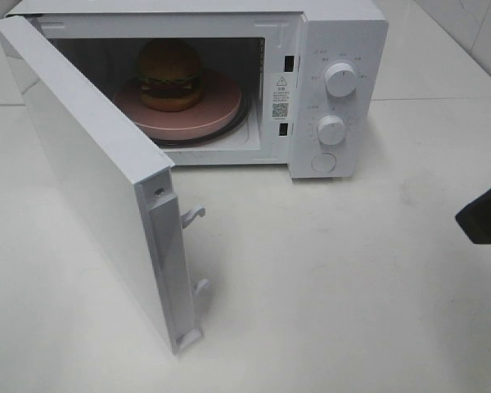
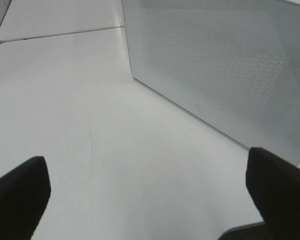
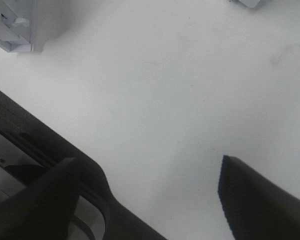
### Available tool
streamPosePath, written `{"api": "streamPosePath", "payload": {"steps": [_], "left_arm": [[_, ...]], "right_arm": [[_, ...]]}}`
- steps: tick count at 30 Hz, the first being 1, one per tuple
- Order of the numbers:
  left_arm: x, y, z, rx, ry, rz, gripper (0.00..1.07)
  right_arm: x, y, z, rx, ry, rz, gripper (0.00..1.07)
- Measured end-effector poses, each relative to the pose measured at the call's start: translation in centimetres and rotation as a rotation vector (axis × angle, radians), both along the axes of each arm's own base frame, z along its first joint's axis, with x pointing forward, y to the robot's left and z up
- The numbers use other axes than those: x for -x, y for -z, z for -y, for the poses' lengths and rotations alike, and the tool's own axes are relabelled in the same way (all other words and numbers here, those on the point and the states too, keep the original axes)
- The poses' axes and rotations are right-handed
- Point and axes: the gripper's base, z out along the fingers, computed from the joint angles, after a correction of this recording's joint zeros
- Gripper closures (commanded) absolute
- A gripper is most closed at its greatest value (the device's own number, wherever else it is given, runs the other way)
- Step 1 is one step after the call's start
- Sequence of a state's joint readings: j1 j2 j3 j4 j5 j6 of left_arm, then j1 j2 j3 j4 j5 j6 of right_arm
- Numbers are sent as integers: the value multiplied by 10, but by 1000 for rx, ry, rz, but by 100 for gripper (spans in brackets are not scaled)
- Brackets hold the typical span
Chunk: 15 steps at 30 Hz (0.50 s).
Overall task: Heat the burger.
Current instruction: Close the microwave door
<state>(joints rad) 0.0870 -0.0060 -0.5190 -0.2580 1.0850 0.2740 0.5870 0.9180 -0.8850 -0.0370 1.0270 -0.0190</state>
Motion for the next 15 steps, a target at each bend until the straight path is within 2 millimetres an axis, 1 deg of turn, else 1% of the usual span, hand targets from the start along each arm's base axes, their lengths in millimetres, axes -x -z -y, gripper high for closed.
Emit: {"api": "streamPosePath", "payload": {"steps": [4,6,7,8,9,11,15], "left_arm": [[0,0,0,0,0,0,7],[0,0,0,0,0,0,7],[0,0,0,0,0,0,7],[0,0,0,0,0,0,7],[0,0,0,0,0,0,7],[0,0,0,0,0,0,7],[0,0,0,0,0,0,7]], "right_arm": [[12,-9,10,-21,19,43,31],[14,-10,12,-21,25,51,31],[19,-8,17,-13,43,61,31],[19,-8,17,-13,43,61,31],[24,-4,23,4,55,71,31],[26,-2,25,8,63,77,31],[38,10,35,10,87,84,31]]}}
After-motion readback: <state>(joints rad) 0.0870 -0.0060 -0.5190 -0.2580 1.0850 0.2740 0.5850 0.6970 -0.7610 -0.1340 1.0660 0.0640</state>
